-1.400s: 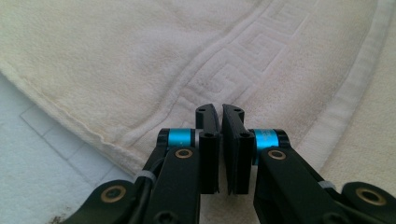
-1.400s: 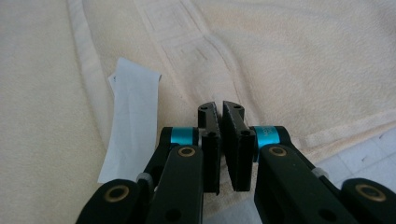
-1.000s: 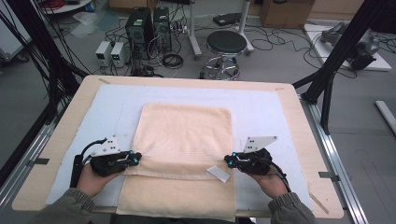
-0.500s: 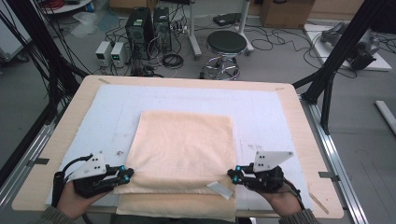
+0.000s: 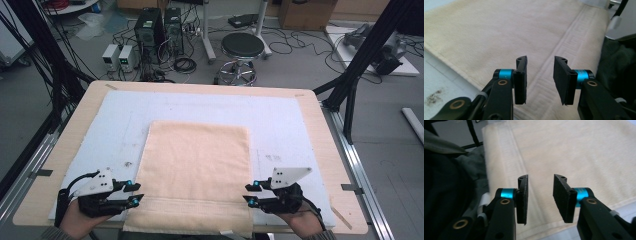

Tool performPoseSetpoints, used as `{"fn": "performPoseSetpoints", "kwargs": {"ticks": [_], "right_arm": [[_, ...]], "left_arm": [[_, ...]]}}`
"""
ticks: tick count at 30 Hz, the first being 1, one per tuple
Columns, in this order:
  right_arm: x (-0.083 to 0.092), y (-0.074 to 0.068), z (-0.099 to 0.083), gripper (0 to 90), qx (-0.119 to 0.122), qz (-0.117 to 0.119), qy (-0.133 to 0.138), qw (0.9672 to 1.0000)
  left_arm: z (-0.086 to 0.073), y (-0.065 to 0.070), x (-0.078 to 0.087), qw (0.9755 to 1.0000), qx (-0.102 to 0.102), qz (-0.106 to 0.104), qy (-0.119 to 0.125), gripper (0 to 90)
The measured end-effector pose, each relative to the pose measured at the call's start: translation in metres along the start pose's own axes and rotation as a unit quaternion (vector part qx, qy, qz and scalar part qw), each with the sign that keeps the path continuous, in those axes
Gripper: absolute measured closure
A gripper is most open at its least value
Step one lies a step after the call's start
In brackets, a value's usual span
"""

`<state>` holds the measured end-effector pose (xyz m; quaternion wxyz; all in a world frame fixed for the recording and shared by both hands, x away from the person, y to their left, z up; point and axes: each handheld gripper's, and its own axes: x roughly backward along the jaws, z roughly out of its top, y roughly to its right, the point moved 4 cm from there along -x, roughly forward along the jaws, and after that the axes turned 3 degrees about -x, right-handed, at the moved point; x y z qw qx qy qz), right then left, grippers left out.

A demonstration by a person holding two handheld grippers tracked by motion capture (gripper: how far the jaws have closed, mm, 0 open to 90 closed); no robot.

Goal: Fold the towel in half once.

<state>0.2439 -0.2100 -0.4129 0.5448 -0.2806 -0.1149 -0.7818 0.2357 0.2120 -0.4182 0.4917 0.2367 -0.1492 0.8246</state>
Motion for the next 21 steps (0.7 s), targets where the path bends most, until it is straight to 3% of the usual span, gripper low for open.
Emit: {"fn": "performPoseSetpoints", "kwargs": {"ticks": [14, 21], "right_arm": [[-0.024, 0.064, 0.014, 41.4, -0.039, -0.06, 0.005, 0.9974], [-0.03, 0.085, 0.017, 34.4, -0.056, -0.084, -0.001, 0.9948]], "left_arm": [[0.014, -0.047, -0.033, 0.9983, 0.03, 0.048, 0.015, 49.3], [0.018, -0.068, -0.042, 0.9962, 0.047, 0.069, 0.025, 47.5]]}}
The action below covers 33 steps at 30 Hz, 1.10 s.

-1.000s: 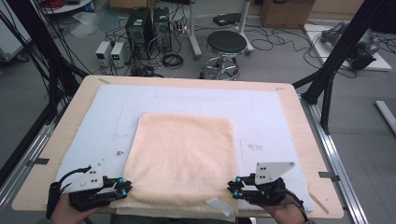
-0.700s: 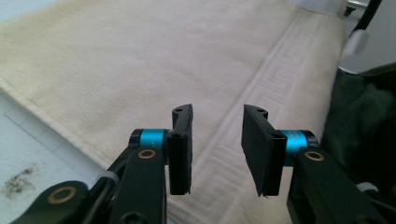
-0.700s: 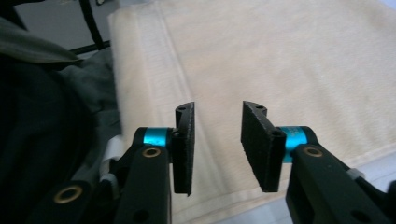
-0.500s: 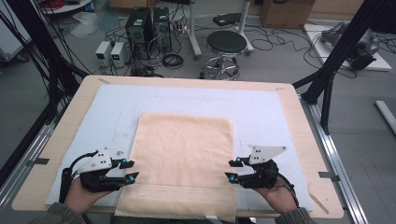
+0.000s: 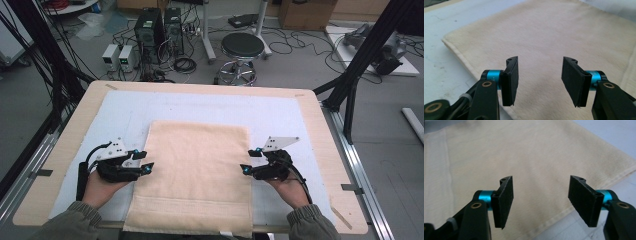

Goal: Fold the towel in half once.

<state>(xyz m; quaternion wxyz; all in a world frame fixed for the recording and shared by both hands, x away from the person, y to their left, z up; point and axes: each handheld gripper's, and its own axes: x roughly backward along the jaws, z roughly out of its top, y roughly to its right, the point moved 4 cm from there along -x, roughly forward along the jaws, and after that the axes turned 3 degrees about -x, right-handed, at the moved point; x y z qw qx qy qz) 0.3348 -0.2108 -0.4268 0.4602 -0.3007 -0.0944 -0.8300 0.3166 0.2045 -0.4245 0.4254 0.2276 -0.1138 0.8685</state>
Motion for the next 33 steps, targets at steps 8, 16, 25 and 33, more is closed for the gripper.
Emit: {"fn": "performPoseSetpoints", "kwargs": {"ticks": [8, 16, 25, 33], "right_arm": [[-0.007, 0.018, 0.007, 26.8, -0.01, -0.024, 0.005, 0.9996], [-0.012, 0.033, 0.02, 20.4, -0.024, -0.034, 0.023, 0.9988], [-0.024, 0.05, 0.041, 20.1, -0.02, -0.037, 0.019, 0.9989], [-0.028, 0.062, 0.055, 20.1, -0.022, -0.043, 0.024, 0.9985]], "left_arm": [[0.002, -0.019, -0.006, 0.9993, 0.026, 0.028, 0.007, 42.4], [0.016, -0.035, -0.013, 0.9979, 0.042, 0.046, 0.013, 33.8], [0.032, -0.053, -0.016, 0.9958, 0.059, 0.065, 0.025, 32.6], [0.05, -0.068, -0.018, 0.9952, 0.061, 0.07, 0.031, 33.6]]}}
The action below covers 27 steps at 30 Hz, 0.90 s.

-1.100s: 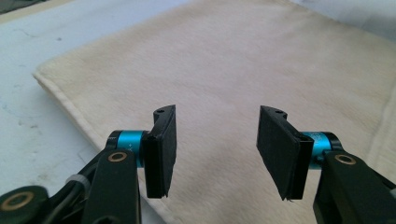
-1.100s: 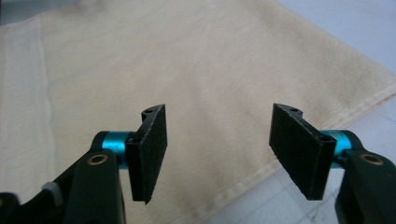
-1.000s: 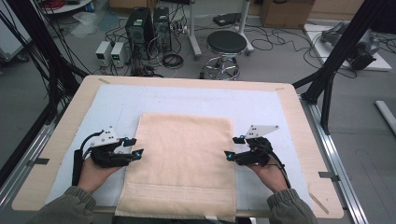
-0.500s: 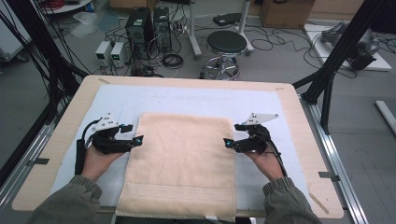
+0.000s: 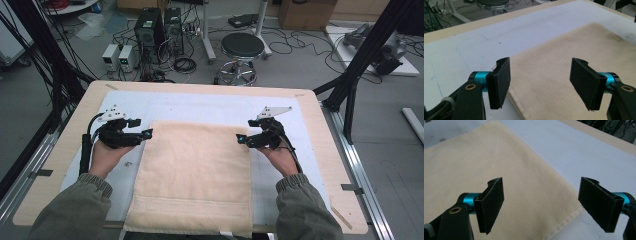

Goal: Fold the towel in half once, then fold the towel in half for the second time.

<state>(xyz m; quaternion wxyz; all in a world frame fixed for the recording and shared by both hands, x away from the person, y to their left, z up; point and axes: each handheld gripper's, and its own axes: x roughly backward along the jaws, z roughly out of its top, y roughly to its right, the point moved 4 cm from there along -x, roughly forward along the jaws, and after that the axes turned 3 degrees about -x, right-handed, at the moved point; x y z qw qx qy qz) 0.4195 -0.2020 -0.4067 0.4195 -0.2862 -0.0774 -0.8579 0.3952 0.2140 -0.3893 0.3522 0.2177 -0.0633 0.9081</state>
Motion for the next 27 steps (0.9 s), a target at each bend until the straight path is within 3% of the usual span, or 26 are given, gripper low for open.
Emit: {"fn": "performPoseSetpoints", "kwargs": {"ticks": [5, 13, 20, 27], "right_arm": [[-0.002, 0.002, 0.0, 20.1, -0.002, -0.003, -0.003, 1.0], [-0.006, 0.014, 0.004, 20.2, -0.008, -0.011, -0.01, 0.9999], [-0.013, 0.028, 0.014, 20.4, -0.018, -0.024, -0.015, 0.9995], [-0.028, 0.035, 0.008, 22.7, -0.024, -0.029, -0.034, 0.9987]], "left_arm": [[0.008, -0.006, -0.001, 1.0, -0.006, 0.006, -0.002, 33.7], [0.011, -0.021, -0.013, 0.9997, 0.003, 0.021, -0.013, 34.5], [0.029, -0.04, -0.024, 0.9994, 0.001, 0.032, -0.011, 37.2], [0.013, -0.052, -0.048, 0.9986, 0.018, 0.02, -0.045, 41.2]]}}
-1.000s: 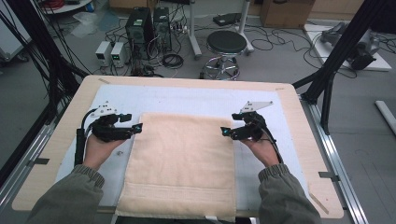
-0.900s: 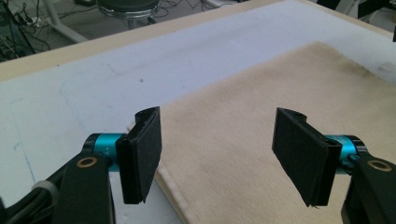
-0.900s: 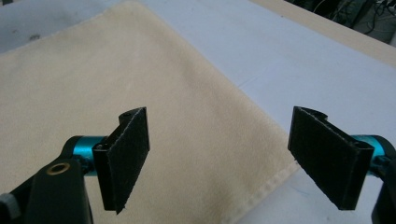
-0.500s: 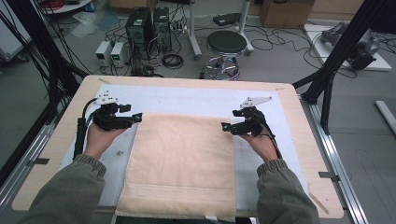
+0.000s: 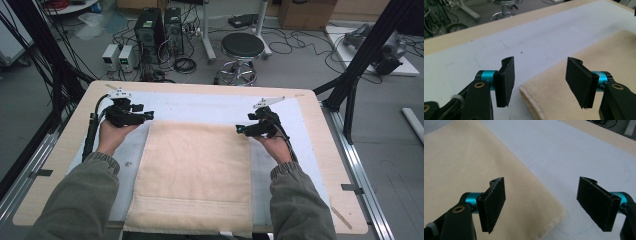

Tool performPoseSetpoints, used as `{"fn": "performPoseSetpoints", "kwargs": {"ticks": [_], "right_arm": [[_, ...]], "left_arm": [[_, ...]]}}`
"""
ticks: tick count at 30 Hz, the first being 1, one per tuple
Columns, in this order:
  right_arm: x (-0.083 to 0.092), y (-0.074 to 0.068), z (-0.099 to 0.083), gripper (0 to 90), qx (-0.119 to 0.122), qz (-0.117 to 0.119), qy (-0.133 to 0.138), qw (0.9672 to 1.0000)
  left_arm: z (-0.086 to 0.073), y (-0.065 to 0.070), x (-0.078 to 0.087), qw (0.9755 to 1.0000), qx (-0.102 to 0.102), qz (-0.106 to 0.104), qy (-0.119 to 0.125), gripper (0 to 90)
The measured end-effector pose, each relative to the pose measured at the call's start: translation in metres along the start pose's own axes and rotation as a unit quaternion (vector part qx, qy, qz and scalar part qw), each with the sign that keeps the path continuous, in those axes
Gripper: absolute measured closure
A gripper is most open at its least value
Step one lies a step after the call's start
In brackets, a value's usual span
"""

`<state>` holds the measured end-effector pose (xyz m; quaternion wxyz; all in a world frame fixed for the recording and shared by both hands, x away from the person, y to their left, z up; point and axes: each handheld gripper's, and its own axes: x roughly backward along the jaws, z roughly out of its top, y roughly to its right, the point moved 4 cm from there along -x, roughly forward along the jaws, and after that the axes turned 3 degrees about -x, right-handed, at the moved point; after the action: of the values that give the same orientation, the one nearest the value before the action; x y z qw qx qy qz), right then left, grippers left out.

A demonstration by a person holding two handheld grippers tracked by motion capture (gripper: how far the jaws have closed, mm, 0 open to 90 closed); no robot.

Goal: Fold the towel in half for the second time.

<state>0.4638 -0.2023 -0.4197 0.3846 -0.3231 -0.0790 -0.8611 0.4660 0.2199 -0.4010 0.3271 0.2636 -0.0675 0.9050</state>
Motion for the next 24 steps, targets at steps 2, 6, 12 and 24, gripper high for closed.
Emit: {"fn": "performPoseSetpoints", "kwargs": {"ticks": [2, 6, 12, 24], "right_arm": [[-0.003, 0.002, -0.002, 22.8, -0.008, 0.001, -0.007, 0.9999], [-0.007, 0.009, -0.008, 24.7, -0.021, -0.002, -0.015, 0.9997], [-0.013, 0.02, -0.017, 26.4, -0.041, -0.006, -0.03, 0.9987], [-0.032, 0.018, -0.035, 42.6, -0.046, -0.007, -0.046, 0.9978]], "left_arm": [[-0.004, -0.003, -0.007, 1.0, 0.001, 0.005, -0.007, 41.6], [-0.014, -0.009, -0.021, 0.9994, 0.007, 0.016, -0.03, 41.2], [-0.027, -0.009, -0.043, 0.9982, 0.019, 0.015, -0.056, 42.9], [-0.04, -0.002, -0.06, 0.9964, 0.025, 0.001, -0.081, 52.8]]}}
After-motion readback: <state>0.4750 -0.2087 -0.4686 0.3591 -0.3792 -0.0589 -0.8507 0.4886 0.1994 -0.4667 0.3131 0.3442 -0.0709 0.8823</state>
